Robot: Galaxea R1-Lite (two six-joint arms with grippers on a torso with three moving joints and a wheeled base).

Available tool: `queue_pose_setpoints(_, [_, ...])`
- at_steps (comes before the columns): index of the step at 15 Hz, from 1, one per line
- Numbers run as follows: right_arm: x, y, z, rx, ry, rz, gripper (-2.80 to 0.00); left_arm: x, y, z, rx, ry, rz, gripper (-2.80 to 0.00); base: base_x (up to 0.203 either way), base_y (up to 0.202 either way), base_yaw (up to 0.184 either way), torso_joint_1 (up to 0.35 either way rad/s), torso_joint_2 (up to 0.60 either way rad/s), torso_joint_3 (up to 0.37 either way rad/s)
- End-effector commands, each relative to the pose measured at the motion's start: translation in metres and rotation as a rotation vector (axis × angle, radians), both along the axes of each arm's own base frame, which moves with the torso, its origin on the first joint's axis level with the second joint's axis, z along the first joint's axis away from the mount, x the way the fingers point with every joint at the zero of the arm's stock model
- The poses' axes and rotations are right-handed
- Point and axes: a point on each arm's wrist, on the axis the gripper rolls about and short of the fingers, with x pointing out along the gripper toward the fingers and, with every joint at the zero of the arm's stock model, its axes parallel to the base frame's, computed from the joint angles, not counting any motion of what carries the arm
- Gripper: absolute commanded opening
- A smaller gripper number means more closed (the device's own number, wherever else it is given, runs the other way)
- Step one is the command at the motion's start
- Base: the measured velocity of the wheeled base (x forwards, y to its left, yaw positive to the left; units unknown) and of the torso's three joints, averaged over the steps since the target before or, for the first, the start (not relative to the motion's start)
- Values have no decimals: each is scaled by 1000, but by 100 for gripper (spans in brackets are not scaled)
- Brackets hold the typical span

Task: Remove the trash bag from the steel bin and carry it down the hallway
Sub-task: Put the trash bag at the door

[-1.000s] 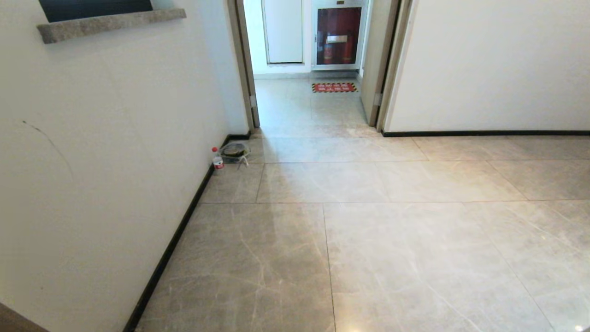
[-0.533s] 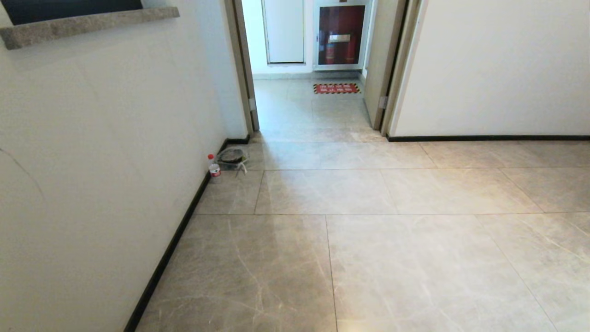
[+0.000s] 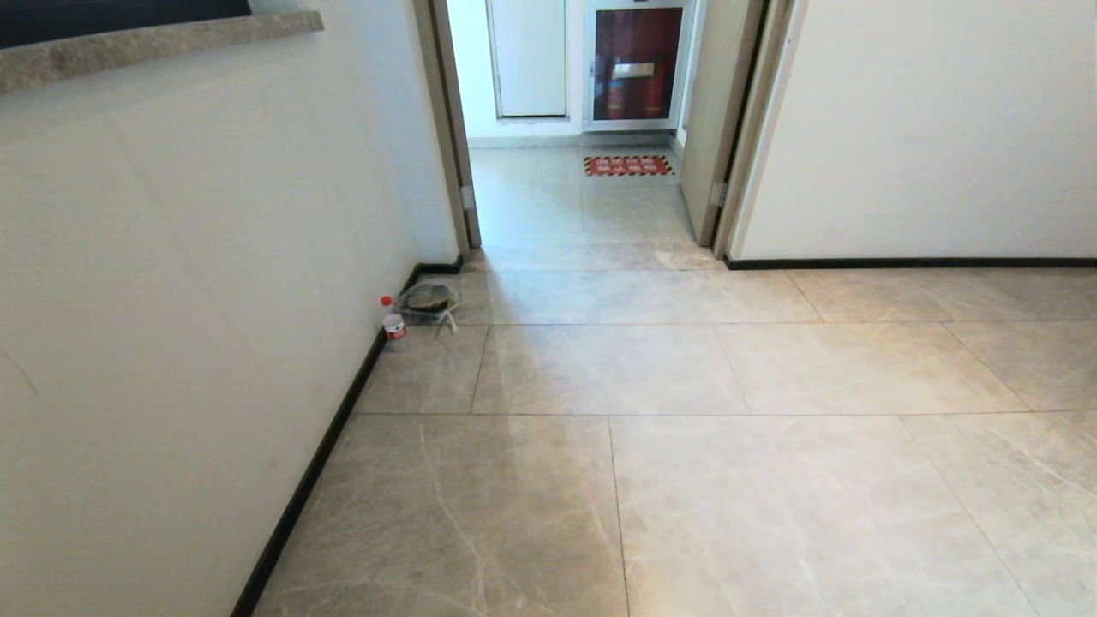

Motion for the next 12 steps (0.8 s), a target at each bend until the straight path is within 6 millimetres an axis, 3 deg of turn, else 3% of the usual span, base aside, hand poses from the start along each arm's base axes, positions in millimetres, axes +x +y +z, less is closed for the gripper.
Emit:
queue_pose_setpoints(1, [2, 0, -8, 0, 29, 1, -280, 0, 0, 0, -1, 0, 0, -280, 0, 0, 0, 0, 0, 0])
queue_pose_setpoints(12, [2, 0, -8, 0, 29, 1, -280, 0, 0, 0, -2, 1, 0, -280, 0, 0, 0, 0, 0, 0])
